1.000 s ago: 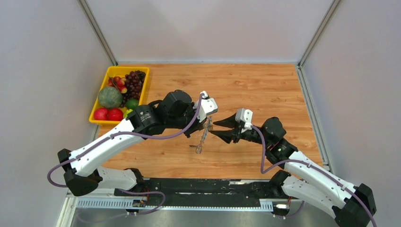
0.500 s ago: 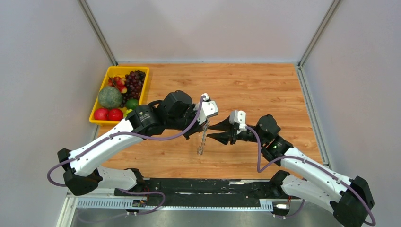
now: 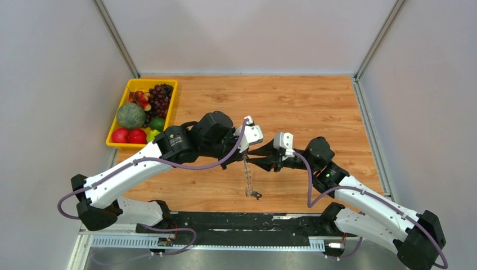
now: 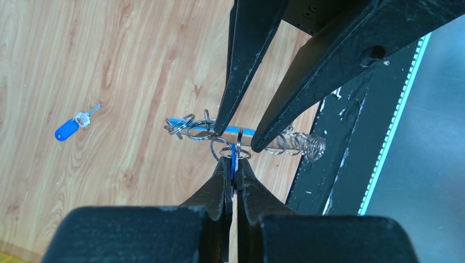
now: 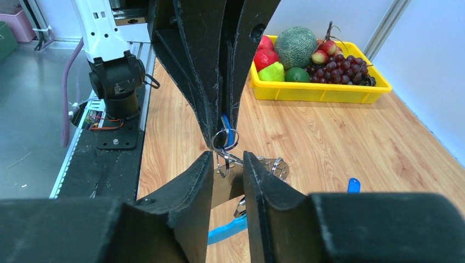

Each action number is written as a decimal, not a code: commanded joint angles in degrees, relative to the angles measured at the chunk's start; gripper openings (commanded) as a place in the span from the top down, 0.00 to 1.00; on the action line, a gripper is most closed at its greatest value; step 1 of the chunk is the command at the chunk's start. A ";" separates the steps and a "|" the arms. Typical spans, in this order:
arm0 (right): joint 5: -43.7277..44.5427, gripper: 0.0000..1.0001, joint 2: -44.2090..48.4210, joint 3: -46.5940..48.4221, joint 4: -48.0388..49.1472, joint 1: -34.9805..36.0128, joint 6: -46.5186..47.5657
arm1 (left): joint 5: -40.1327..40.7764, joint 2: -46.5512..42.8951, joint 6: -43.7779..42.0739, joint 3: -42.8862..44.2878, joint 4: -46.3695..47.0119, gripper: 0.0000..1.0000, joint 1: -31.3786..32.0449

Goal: Remove the keys from the keyring

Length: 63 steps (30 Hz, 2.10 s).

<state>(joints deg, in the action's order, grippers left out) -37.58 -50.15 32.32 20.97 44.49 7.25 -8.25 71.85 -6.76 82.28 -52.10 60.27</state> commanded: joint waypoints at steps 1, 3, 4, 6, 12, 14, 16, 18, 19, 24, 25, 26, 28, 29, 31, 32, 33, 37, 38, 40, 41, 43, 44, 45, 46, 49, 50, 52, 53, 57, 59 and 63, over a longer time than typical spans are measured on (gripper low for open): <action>-3.58 0.71 -0.77 2.85 1.29 0.56 0.97 | 1.05 -0.99 -0.82 3.32 2.10 1.00 0.53; -5.05 0.72 -1.48 3.29 0.67 0.94 1.38 | 1.06 -1.40 -0.75 3.45 2.33 1.00 0.55; -5.28 0.72 -1.79 3.59 0.20 1.23 1.63 | 1.05 -1.43 -0.78 3.42 2.34 1.00 0.55; -4.99 0.77 -2.19 4.09 -0.74 1.81 2.14 | 1.12 -1.75 -0.70 3.30 2.37 1.00 0.63; -2.09 1.00 -1.24 4.08 -1.39 1.97 2.04 | 2.71 -2.43 -0.29 2.67 2.31 1.00 0.64; -0.69 1.00 -0.45 3.81 -1.77 1.92 1.98 | 3.94 -2.95 -0.06 2.24 2.55 1.00 0.64; 0.83 1.00 0.75 3.29 -1.85 1.99 1.55 | 4.99 -3.64 0.25 1.60 3.10 1.00 0.68; 2.63 1.00 1.76 2.88 -1.74 1.99 0.57 | 5.98 -4.34 0.52 0.87 3.71 1.00 0.64; 3.89 1.00 2.19 2.63 -1.58 1.93 -0.07 | 6.19 -4.52 0.57 0.60 3.86 1.00 0.64; 7.54 1.00 4.67 0.98 0.99 1.92 -2.71 | 6.01 -4.99 0.98 -0.90 4.54 1.00 0.69; 8.36 1.00 5.23 0.62 1.67 1.97 -3.27 | 5.90 -4.94 1.14 -1.14 4.54 1.00 0.66; 9.22 1.00 5.90 0.27 2.26 1.93 -3.77 | 5.64 -4.96 1.23 -1.24 4.68 1.00 0.64; 10.38 1.00 6.84 -0.25 2.97 1.92 -4.14 | 5.09 -5.08 1.41 -1.65 4.97 1.00 0.64; 10.84 1.00 7.10 -0.31 3.02 1.99 -4.29 | 4.67 -5.17 1.65 -1.96 5.27 1.00 0.64; 11.33 1.00 7.62 -0.28 3.15 1.94 -4.56 | 4.06 -5.27 1.86 -2.49 5.66 1.00 0.64; 11.33 1.00 7.76 -0.38 3.30 1.93 -4.78 | 3.91 -5.21 1.94 -2.66 5.72 1.00 0.66; 11.31 1.00 7.93 -0.40 3.54 1.93 -5.00 | 3.58 -4.99 2.17 -2.83 5.83 1.00 0.64; 11.22 1.00 8.05 -0.70 4.86 1.95 -6.21 | 2.29 -4.50 2.63 -3.66 6.63 1.00 0.64; 11.17 1.00 8.01 -0.79 5.21 1.92 -6.43 | 2.06 -4.38 2.72 -3.86 6.82 1.00 0.68; 11.17 1.00 8.01 -0.89 5.75 1.97 -6.81 | 1.26 -3.97 2.92 -4.33 7.42 1.00 0.64; 11.30 1.00 8.05 -1.01 6.09 1.96 -6.88 | 0.77 -3.71 3.03 -4.59 7.79 1.00 0.68; 11.30 1.00 7.89 -1.11 6.47 1.93 -6.90 | 0.13 -3.23 3.26 -4.85 8.22 1.00 0.65; 11.23 1.00 7.88 -1.09 6.52 1.98 -6.93 | -0.03 -3.05 3.36 -4.94 8.32 1.00 0.65; 11.22 1.00 7.81 -1.03 6.39 1.92 -6.90 | -0.17 -2.82 3.35 -4.98 8.50 1.00 0.68; 11.45 1.00 7.78 -1.03 6.20 1.98 -6.92 | -0.09 -2.71 3.34 -4.96 8.54 1.00 0.66; 12.12 1.00 7.74 -0.95 5.55 1.93 -6.94 | 0.12 -2.77 3.27 -5.03 8.84 1.00 0.66; 12.48 1.00 7.69 -0.82 5.14 1.92 -6.92 | 0.32 -2.77 3.25 -4.94 8.85 1.00 0.69; 12.94 1.00 7.62 -0.37 3.94 1.92 -6.92 | 1.28 -3.11 3.14 -4.72 8.81 1.00 0.78; 13.09 1.00 7.48 -0.09 3.19 1.97 -6.85 | 2.22 -3.34 3.11 -4.65 8.73 1.00 0.76; 13.95 1.00 7.07 0.72 0.53 1.96 -6.72 | 4.59 -4.55 2.87 -4.10 8.59 1.00 0.64; 14.34 1.00 6.93 0.82 -0.27 1.99 -6.77 | 5.06 -5.04 2.82 -3.81 8.40 1.00 0.73; 14.70 1.00 6.26 1.16 -1.56 1.94 -6.95 | 6.20 -5.46 2.60 -3.13 7.65 1.00 0.67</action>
<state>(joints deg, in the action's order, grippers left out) -24.49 -43.75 30.81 19.07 46.35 1.26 -3.84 68.53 -4.19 77.30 -45.12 60.99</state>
